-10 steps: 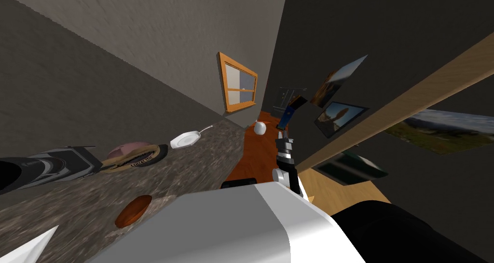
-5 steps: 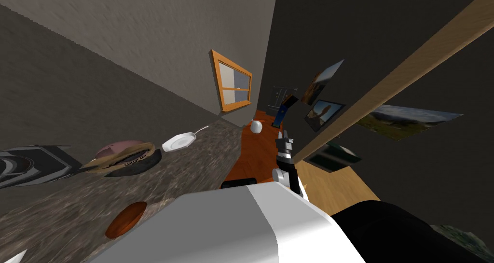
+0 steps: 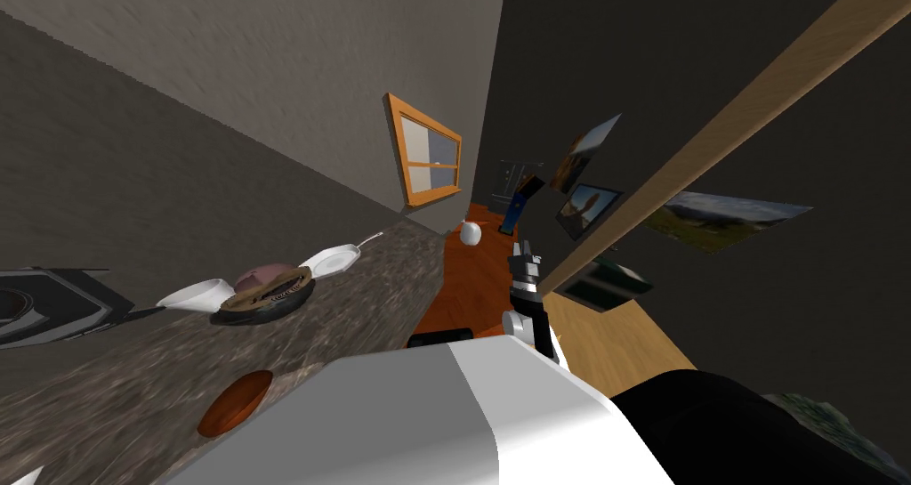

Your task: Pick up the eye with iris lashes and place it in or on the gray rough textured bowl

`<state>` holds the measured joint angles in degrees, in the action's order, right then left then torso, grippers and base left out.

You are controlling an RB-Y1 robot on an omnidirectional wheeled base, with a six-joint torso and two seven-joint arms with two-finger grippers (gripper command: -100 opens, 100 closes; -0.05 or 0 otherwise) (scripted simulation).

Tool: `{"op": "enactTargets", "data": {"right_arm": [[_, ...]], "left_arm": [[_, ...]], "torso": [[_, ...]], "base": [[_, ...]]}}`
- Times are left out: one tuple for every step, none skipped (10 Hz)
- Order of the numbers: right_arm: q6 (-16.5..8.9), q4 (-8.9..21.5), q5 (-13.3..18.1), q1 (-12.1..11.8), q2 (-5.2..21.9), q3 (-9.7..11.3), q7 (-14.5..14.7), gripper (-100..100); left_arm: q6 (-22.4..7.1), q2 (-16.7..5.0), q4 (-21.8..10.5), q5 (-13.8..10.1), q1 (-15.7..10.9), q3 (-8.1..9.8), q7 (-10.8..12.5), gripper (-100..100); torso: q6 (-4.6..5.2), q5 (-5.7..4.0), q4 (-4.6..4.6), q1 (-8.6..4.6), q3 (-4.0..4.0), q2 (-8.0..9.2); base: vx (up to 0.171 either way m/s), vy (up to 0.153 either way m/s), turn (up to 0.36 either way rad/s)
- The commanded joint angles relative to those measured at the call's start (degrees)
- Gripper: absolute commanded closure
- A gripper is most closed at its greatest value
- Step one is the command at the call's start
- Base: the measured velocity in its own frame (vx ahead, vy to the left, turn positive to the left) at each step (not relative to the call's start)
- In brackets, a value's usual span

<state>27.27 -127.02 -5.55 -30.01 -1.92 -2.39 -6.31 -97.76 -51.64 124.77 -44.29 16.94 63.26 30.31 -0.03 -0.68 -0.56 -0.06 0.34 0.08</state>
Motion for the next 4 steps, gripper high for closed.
{"op": "enactTargets", "data": {"right_arm": [[0.00, 0.00, 0.00, 0.00, 0.00, 0.00, 0.00, 0], [0.00, 0.00, 0.00, 0.00, 0.00, 0.00, 0.00, 0], [0.00, 0.00, 0.00, 0.00, 0.00, 0.00, 0.00, 0], [0.00, 0.00, 0.00, 0.00, 0.00, 0.00, 0.00, 0]], "left_arm": [[0.00, 0.00, 0.00, 0.00, 0.00, 0.00, 0.00, 0], [0.00, 0.00, 0.00, 0.00, 0.00, 0.00, 0.00, 0], [0.00, 0.00, 0.00, 0.00, 0.00, 0.00, 0.00, 0], [0.00, 0.00, 0.00, 0.00, 0.00, 0.00, 0.00, 0]], "torso": [[0.00, 0.00, 0.00, 0.00, 0.00, 0.00], [0.00, 0.00, 0.00, 0.00, -0.01, -0.01], [0.00, 0.00, 0.01, -0.01, -0.01, -0.02], [0.00, 0.00, 0.01, -0.01, -0.01, -0.02]], "base": [[0.000, 0.000, 0.000], [0.000, 0.000, 0.000], [0.000, 0.000, 0.000], [0.000, 0.000, 0.000]]}}
